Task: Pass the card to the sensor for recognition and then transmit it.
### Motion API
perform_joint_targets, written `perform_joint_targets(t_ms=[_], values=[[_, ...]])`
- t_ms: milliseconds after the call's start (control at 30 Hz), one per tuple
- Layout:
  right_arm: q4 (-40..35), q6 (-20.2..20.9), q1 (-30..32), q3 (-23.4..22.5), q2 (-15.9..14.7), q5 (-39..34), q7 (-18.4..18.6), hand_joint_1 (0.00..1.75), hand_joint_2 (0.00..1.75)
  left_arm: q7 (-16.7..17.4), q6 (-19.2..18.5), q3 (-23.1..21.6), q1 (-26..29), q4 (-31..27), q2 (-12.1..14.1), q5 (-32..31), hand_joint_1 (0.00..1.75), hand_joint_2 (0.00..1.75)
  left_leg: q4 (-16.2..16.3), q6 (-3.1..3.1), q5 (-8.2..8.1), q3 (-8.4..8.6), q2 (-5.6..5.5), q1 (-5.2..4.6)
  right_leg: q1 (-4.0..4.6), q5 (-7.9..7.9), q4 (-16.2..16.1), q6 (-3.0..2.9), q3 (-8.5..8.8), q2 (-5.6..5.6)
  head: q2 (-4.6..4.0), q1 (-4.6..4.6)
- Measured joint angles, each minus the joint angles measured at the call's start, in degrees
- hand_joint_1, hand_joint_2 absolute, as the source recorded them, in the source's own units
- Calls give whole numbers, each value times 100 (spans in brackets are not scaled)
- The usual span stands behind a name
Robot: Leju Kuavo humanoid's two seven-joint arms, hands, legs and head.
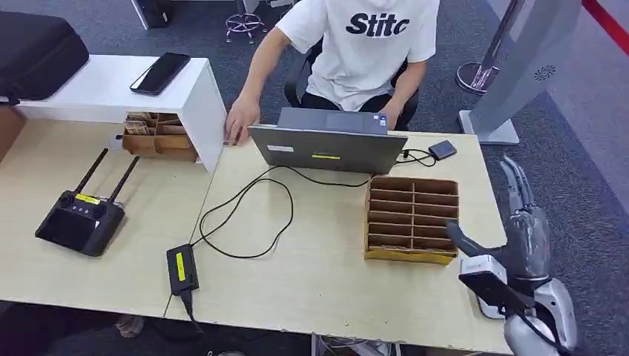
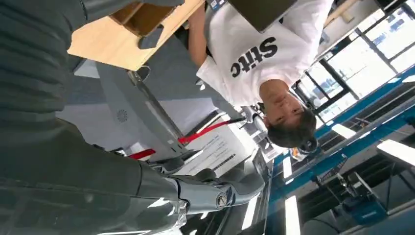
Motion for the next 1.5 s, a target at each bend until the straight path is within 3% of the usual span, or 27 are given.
perform_joint_targets(t_ms=[300,533,967,1500], values=[[-441,-98,866,-312,162,-48,-72,0,175,-7,31,7,5,0,-26,68,0,0,0,0,-1,2,3,0,0,0,0,0,0,2,0,0],[-448,-367,1140,-419,245,789,262,0,175,-4,48,9,7,0,-31,83,0,0,0,0,0,2,5,0,0,0,0,0,0,3,0,0],[-2,-715,1147,-363,275,1753,855,0,175,18,11,9,4,0,-35,68,0,0,0,0,0,1,3,0,0,0,0,0,1,3,0,2],[875,-656,785,-43,286,1919,942,0,175,63,-4,9,-10,0,-26,-13,0,0,0,0,0,2,5,0,0,0,1,-1,1,3,0,2]])
